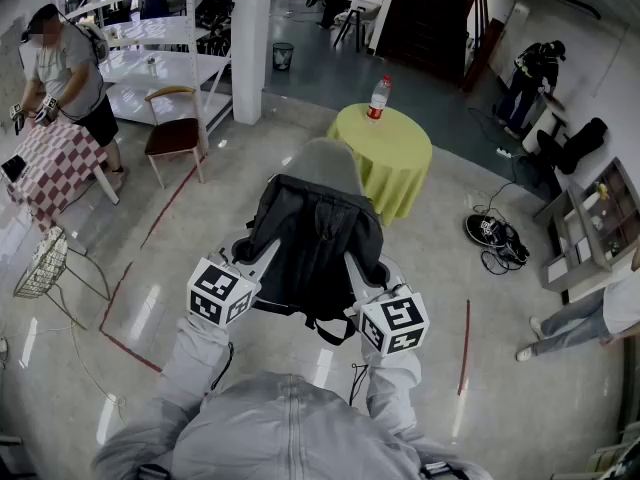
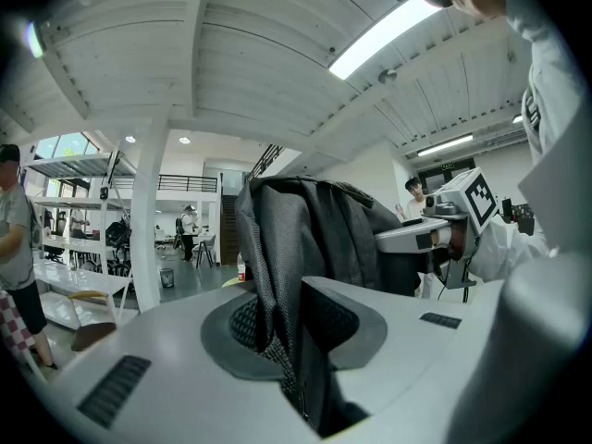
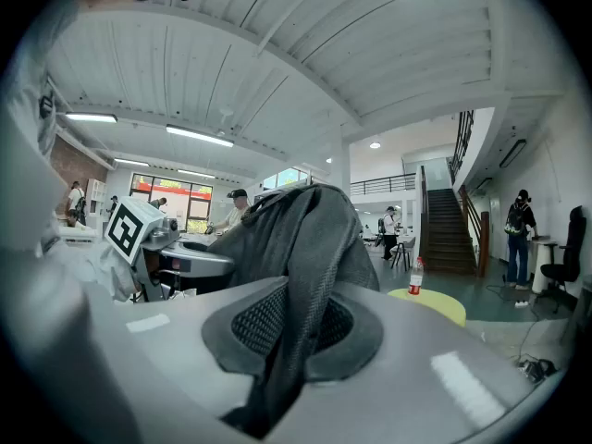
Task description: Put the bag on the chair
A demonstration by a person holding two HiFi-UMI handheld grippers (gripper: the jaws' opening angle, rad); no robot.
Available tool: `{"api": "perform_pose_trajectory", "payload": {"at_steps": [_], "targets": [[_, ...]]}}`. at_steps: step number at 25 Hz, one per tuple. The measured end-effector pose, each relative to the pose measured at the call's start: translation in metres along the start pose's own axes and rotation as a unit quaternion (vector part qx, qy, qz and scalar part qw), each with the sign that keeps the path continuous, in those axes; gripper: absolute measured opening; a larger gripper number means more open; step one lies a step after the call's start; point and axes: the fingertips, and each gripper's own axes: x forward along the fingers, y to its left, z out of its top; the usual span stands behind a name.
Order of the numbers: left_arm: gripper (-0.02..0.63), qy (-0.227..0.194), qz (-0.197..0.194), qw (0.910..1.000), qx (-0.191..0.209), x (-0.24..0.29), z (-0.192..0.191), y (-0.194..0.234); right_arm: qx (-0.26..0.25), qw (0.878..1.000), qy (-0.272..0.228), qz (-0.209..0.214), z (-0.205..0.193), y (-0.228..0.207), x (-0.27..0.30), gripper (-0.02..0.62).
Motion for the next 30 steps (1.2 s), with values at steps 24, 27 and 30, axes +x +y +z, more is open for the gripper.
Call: {"api": "perform_pose_trajectory", "payload": {"at_steps": [24,27,30], "targets": [[0.064,0.025,0.036,0.9990,-0.013,0.086,-0.014,0.020,0.013,0.999,0.004,0.041,-0.024,-0.079,0.051,0.046],[0.064,0.026,0.031,0.9990,-0.020,0.110,-0.018,0.032,0.021,0.999,0.003,0.036,-0.029,-0.098,0.070,0.046],[0.064,0.026,0.025,0.9990,-0.025,0.134,-0.020,0.050,0.029,0.999,0.005,0.031,-0.032,-0.116,0.093,0.046]]}}
